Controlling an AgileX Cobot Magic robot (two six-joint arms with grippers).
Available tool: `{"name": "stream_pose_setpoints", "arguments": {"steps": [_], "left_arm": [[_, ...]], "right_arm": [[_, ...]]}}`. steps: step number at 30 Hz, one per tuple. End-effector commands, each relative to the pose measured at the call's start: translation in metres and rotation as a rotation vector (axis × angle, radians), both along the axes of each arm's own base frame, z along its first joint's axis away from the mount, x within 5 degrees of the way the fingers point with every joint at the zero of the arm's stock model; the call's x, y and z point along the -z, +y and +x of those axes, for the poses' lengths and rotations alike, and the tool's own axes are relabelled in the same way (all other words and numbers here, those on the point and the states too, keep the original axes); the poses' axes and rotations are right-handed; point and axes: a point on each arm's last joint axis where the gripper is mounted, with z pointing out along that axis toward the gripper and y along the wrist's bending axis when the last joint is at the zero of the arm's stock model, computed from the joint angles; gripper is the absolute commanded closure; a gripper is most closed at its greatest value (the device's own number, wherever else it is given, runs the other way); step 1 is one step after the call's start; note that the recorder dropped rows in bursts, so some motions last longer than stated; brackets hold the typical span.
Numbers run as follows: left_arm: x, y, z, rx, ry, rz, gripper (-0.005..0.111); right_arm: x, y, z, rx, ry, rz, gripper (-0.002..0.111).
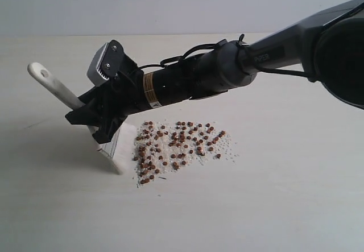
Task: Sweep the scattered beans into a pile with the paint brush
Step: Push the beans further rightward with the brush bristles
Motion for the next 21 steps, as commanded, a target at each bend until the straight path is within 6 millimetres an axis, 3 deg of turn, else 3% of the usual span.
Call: {"name": "stream_pose_setpoints", "arguments": {"steps": [1, 13, 21], "left_arm": [[-0.003, 0.000, -0.001, 0.000, -0.016, -0.010, 0.107], [-0.003, 0.000, -0.001, 0.000, -0.016, -0.010, 0.107], [-0.003, 0.000, -0.001, -0.001, -0.017, -0.009, 0.107]], "right_arm": [[0.003, -0.009, 0.011, 0.055, 0.040, -0.023, 0.108], [0.006, -0.015, 0.011, 0.017, 0.049, -0.063, 0.108], [-0.017, -0.011, 0.003, -0.084, 0.007, 0.042, 0.108]]}}
